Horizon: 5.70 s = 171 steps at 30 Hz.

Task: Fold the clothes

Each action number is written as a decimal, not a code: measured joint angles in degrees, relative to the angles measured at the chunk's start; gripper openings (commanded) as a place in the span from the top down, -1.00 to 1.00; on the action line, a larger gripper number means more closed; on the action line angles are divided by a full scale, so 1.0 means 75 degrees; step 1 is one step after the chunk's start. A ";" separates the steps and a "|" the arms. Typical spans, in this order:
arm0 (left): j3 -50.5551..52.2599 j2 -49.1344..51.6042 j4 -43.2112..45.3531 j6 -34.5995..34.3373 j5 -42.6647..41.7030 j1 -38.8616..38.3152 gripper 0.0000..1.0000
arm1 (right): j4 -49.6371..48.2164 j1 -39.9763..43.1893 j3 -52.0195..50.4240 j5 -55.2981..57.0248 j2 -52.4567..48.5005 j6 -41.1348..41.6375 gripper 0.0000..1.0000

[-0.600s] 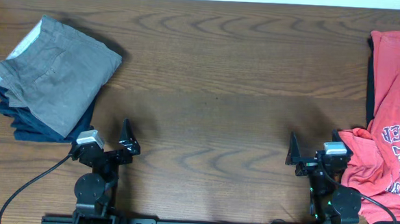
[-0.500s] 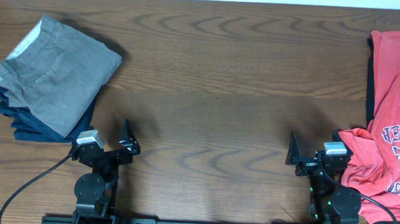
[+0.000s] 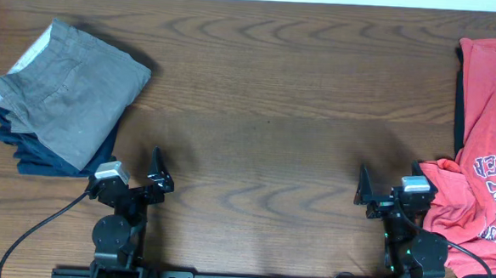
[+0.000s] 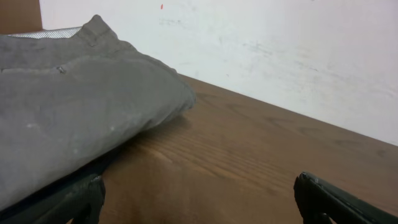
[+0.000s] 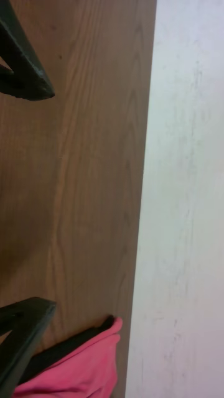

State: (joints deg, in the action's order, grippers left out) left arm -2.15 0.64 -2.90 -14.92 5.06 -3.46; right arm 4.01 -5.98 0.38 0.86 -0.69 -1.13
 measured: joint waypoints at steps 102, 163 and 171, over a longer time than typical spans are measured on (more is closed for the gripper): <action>-0.5488 0.5179 -0.6108 0.0023 -0.1317 0.0000 -0.96 | 0.3923 0.0259 0.5123 0.1445 -0.8399 0.1661 -0.94; -0.5490 0.5508 -0.6126 0.0026 -0.1425 0.0000 -0.96 | 0.4945 0.1157 0.9072 -0.5750 -0.8582 0.0012 0.78; -0.5490 0.5508 -0.6126 0.0023 -0.1425 0.0000 -0.96 | 0.4217 -0.1373 0.8967 -0.6000 -0.9387 -0.0198 0.49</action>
State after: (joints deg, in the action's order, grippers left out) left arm -43.33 41.95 -48.84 -14.74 -5.63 -3.46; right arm 35.64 -16.27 67.64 -44.14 -71.09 -2.61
